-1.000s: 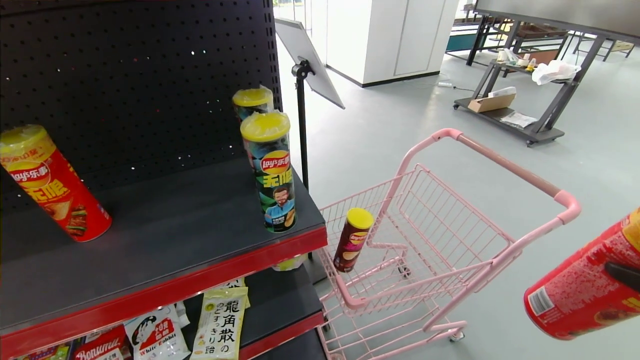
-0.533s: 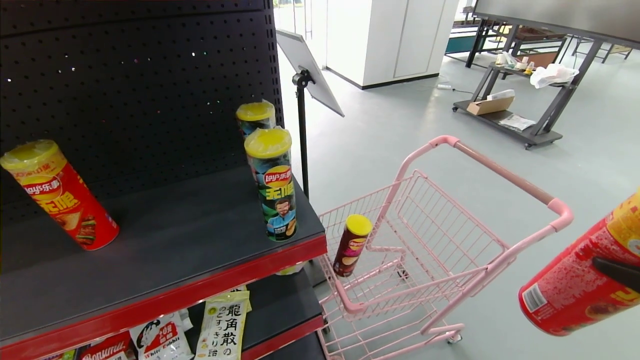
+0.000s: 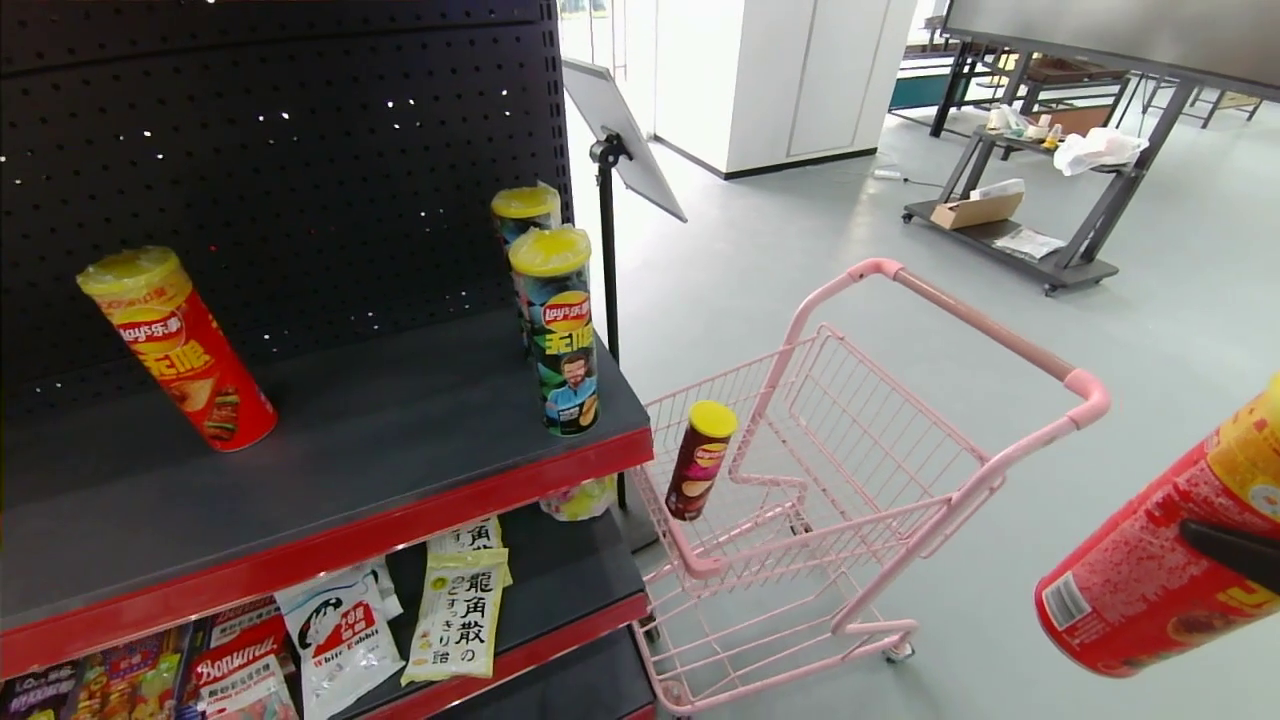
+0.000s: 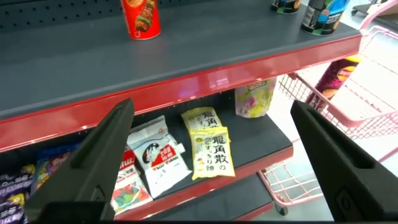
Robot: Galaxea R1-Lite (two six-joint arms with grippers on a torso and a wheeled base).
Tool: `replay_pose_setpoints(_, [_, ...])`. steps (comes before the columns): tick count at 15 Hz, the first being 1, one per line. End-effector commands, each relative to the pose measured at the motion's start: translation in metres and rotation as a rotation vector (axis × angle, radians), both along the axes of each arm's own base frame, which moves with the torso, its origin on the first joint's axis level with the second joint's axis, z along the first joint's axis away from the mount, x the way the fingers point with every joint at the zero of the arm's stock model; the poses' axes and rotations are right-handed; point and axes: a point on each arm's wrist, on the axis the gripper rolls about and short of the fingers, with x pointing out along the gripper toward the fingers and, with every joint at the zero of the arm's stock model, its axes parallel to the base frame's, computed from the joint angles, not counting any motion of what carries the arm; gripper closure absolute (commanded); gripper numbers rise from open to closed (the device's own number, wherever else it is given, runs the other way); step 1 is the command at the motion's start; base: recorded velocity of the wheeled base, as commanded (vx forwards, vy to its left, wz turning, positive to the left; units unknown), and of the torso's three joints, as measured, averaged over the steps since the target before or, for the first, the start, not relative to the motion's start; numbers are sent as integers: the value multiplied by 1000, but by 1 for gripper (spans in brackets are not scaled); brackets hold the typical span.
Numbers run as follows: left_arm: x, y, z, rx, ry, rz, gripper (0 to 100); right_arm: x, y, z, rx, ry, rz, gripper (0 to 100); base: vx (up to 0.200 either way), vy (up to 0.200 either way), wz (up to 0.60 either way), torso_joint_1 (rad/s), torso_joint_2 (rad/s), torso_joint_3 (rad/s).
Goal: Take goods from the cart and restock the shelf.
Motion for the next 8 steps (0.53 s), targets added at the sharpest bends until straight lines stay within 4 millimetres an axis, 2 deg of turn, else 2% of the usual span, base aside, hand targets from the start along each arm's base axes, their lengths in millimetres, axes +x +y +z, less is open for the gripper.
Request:
replay_pose_setpoints(1, [0,0,0,0,2,1,0,0,0,-2,-3,6,-2,100,0,0,600,7,12,-7])
replay_pose_setpoints(8, [0,0,0,0,1,1,0,-1,0,-7,-5,18,1,100,0,0,600,8,7,2])
